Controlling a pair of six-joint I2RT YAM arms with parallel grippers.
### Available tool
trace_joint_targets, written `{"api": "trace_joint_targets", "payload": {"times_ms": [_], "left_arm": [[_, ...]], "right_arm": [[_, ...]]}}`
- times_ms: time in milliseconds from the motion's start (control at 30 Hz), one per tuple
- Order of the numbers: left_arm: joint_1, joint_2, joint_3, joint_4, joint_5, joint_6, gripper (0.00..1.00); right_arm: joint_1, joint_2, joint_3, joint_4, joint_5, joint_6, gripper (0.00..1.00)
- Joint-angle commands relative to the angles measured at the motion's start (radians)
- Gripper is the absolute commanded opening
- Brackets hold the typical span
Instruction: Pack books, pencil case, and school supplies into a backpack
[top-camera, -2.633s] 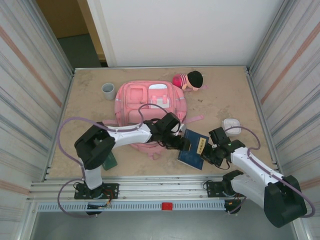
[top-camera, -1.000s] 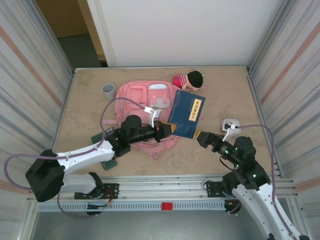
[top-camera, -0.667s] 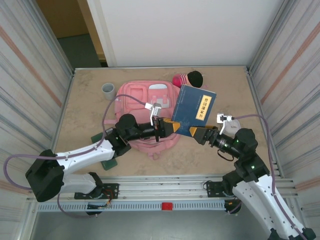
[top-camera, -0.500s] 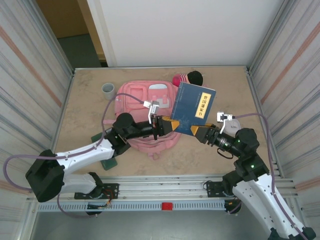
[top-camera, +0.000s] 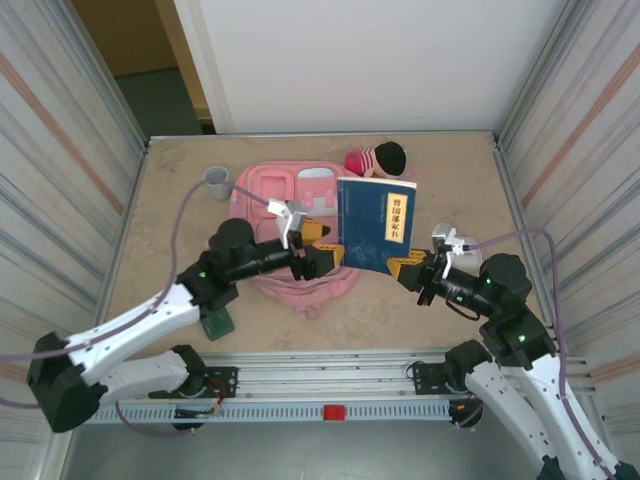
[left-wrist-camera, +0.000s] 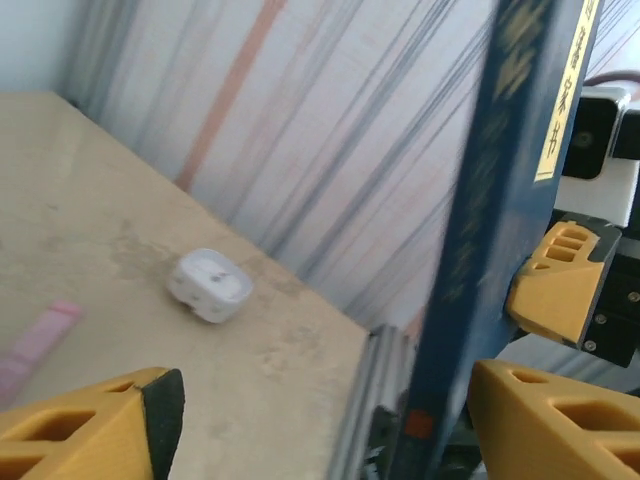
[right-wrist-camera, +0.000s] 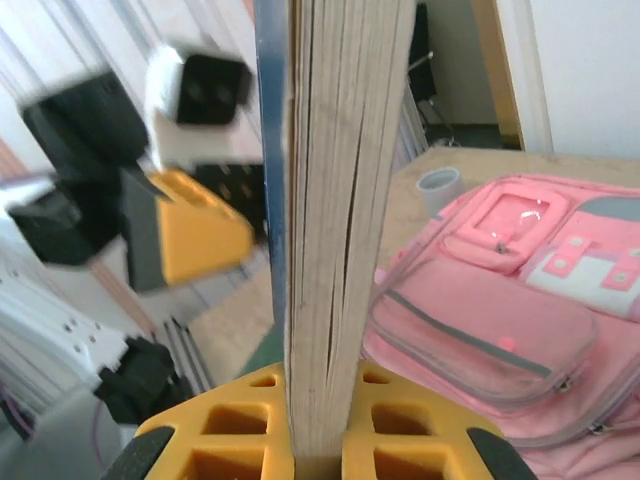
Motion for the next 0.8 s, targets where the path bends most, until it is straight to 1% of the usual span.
{"api": "trace_joint_targets", "payload": {"times_ms": [0,67,100,133,167,200,233,267,333,467,500,567,633,700,733,767], "left_arm": [[0.007,-0.092,0.082,-0.298,-0.052,0.463,0.83],[0.008,-0.112,0.114,-0.444,-0.022,0.684,0.90],[0.007,-0.111,0.134,-0.519,-0.012,0.807,0.91],[0.007,-0.105,0.152,-0.582,-0.016,0.889,0.92],[0.007,-0.096,0.171,-0.614,-0.056,0.940,0.93],[0.008,-0.087,0.180,-0.617,-0.108,0.950,0.94],[0.010,-0.083,0.192,-0.620,-0.133,0.950,0.95],[0.017,-0.082,0.203,-0.636,-0.131,0.949,0.96],[0.033,-0.089,0.206,-0.652,-0.096,0.946,0.97],[0.066,-0.120,0.199,-0.637,-0.044,0.876,0.99],[0.072,-0.129,0.197,-0.632,-0.023,0.854,0.99],[0.078,-0.138,0.193,-0.641,0.053,0.835,0.98],[0.078,-0.129,0.199,-0.673,0.133,0.838,0.95],[0.078,-0.107,0.206,-0.695,0.193,0.824,0.91],[0.078,-0.093,0.211,-0.698,0.214,0.810,0.87],[0.078,-0.077,0.211,-0.695,0.224,0.793,0.81]], "right_arm": [[0.042,0.052,0.063,-0.144,0.091,-0.294,0.00],[0.076,0.079,0.081,-0.191,0.123,-0.395,0.00],[0.093,0.093,0.083,-0.208,0.110,-0.451,0.00],[0.105,0.101,0.082,-0.219,0.089,-0.498,0.01],[0.115,0.110,0.075,-0.227,0.067,-0.547,0.01],[0.121,0.119,0.072,-0.229,0.053,-0.589,0.00],[0.125,0.125,0.072,-0.233,0.047,-0.609,0.00],[0.129,0.132,0.072,-0.235,0.047,-0.626,0.00],[0.133,0.140,0.072,-0.251,0.032,-0.678,0.00],[0.140,0.168,0.085,-0.302,0.015,-0.772,0.00],[0.140,0.181,0.097,-0.320,0.021,-0.787,0.00],[0.140,0.206,0.119,-0.343,0.018,-0.805,0.00],[0.140,0.229,0.134,-0.339,-0.004,-0.809,0.00],[0.144,0.258,0.147,-0.331,-0.019,-0.810,0.00],[0.148,0.274,0.155,-0.328,-0.022,-0.809,0.00],[0.153,0.288,0.162,-0.325,-0.025,-0.809,0.00]]}}
